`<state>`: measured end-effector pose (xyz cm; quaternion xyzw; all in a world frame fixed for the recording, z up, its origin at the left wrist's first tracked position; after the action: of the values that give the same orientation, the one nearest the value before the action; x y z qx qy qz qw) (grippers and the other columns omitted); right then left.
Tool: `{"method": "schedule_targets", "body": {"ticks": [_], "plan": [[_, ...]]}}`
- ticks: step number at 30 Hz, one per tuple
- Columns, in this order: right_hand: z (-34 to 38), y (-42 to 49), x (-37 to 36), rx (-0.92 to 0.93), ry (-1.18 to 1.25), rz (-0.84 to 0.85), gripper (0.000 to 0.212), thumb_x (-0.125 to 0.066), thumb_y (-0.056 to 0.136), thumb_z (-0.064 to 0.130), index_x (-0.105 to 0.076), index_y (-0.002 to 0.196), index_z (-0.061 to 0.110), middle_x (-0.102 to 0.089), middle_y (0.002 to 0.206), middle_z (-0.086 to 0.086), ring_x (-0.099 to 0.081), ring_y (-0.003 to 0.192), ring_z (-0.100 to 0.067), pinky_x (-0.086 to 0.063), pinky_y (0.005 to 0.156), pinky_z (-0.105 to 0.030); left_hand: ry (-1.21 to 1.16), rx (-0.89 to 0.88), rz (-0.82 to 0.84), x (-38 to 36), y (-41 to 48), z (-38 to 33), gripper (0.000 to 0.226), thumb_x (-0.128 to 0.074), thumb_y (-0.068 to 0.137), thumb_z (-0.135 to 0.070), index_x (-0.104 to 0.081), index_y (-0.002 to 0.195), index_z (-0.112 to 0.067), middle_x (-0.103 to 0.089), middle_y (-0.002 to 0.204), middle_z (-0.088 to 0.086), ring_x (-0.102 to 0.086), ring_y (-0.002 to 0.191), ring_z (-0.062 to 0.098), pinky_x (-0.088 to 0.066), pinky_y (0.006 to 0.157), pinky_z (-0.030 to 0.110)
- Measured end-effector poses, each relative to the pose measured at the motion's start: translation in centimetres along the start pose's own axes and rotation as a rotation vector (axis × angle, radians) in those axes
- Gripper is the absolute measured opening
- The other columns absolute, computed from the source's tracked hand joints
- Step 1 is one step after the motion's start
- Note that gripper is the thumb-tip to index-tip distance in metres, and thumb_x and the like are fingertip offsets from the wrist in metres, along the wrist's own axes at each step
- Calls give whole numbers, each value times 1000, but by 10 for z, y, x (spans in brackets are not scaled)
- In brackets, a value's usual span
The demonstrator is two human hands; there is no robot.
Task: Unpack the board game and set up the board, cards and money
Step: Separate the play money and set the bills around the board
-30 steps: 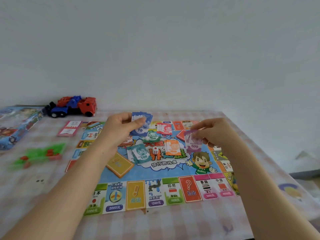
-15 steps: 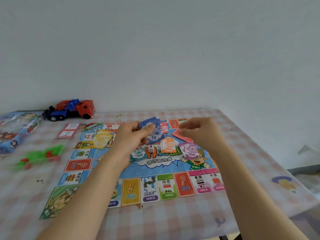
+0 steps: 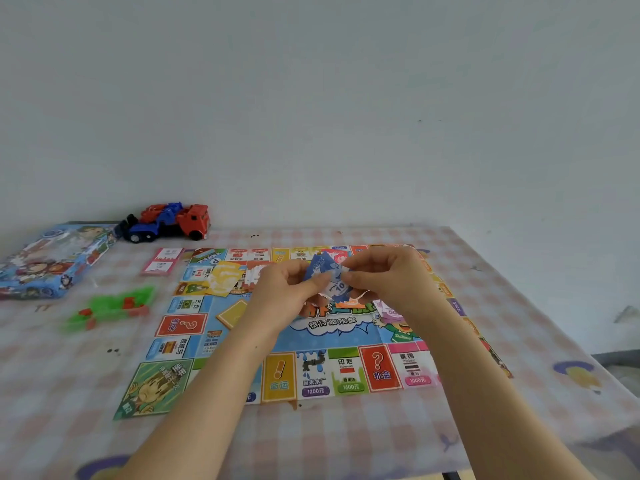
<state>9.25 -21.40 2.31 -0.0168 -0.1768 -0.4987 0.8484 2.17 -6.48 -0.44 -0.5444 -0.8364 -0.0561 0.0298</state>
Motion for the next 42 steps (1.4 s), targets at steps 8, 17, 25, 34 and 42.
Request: {"method": "schedule_targets", "body": {"ticks": [8, 17, 25, 34, 42], "plan": [[-4, -18, 0, 40, -170, -7, 7, -75, 79, 10, -73, 82, 16, -67, 58, 8, -61, 46, -3, -47, 44, -15, 343, -236, -161, 4, -17, -4, 14, -65, 86, -36, -70, 84, -23, -66, 77, -11, -62, 73, 7, -45, 65, 21], [-17, -32, -14, 8, -201, 26, 3, -72, 82, 17, -74, 81, 19, -70, 68, 5, -64, 53, -4, -53, 51, -15, 355, -112, -174, 0, -33, 13, 10, -62, 89, -23, -71, 88, -17, -68, 72, -4, -60, 47, 5, -47, 46, 16], [-17, -33, -19, 1, -328, 80, 15, -77, 78, 23, -75, 93, 20, -68, 74, 11, -63, 62, -4, -46, 51, -10, 296, -102, -182, -1, -33, 15, 6, -65, 88, -19, -69, 91, -17, -68, 83, -3, -63, 51, 1, -49, 48, 13], [-13, -30, -19, 23, -370, 51, 13, -76, 79, 17, -76, 91, 21, -65, 71, 11, -56, 57, -3, -41, 49, -11, 431, -132, -141, 3, -31, 19, 16, -73, 81, -22, -70, 96, -23, -68, 91, -7, -63, 81, 8, -53, 66, 24], [-14, -26, -21, 22, -376, 52, 14, -75, 80, 16, -75, 93, 19, -67, 78, 6, -59, 64, -6, -41, 48, -12, 354, -127, -194, 4, -31, 13, 5, -63, 89, -25, -68, 86, -26, -68, 83, -8, -64, 79, 8, -54, 62, 25]]}}
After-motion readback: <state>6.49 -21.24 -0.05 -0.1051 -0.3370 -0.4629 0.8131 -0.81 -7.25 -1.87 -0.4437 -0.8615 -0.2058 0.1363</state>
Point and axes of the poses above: each hand's wrist, its own y-axis towards the middle knuckle, its own x-axis out of the back of the hand, z = x × y, the point moved 3 cm from there along y, towards the middle knuckle
